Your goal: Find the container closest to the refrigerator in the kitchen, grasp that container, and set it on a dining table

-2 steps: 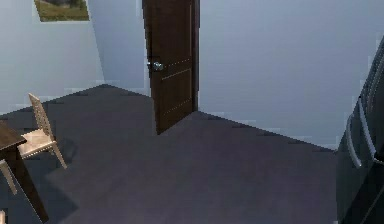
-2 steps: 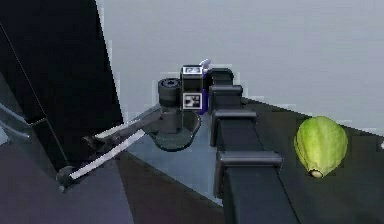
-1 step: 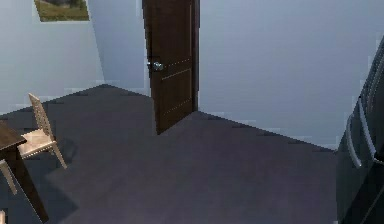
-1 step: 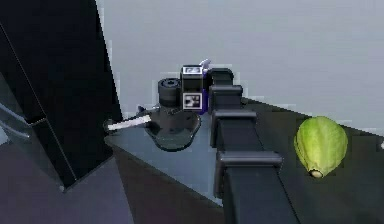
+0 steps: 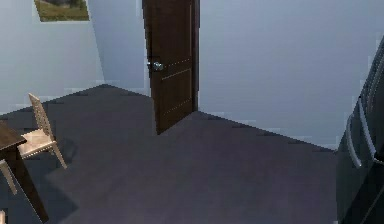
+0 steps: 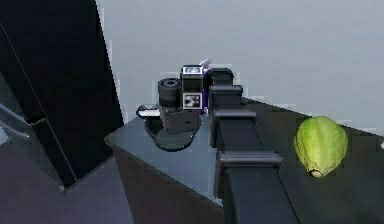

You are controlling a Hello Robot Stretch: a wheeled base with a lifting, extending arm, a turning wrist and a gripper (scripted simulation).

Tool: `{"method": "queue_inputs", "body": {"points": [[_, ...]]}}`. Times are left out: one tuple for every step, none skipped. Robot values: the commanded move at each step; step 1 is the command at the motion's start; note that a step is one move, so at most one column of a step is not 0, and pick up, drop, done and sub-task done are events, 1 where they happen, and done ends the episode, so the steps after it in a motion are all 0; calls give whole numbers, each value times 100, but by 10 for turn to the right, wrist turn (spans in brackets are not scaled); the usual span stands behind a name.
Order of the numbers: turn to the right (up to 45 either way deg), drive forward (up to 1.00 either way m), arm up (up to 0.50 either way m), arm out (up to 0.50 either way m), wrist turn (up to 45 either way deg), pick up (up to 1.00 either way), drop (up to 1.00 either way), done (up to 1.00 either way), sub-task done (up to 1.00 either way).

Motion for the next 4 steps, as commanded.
{"method": "queue_inputs", "body": {"points": [[0,0,-8,0,0,0,0,0,0],[0,0,0,0,0,100,0,0,0],[0,0,8,0,0,0,0,0,0],[0,0,0,0,-450,0,0,0,0]]}}
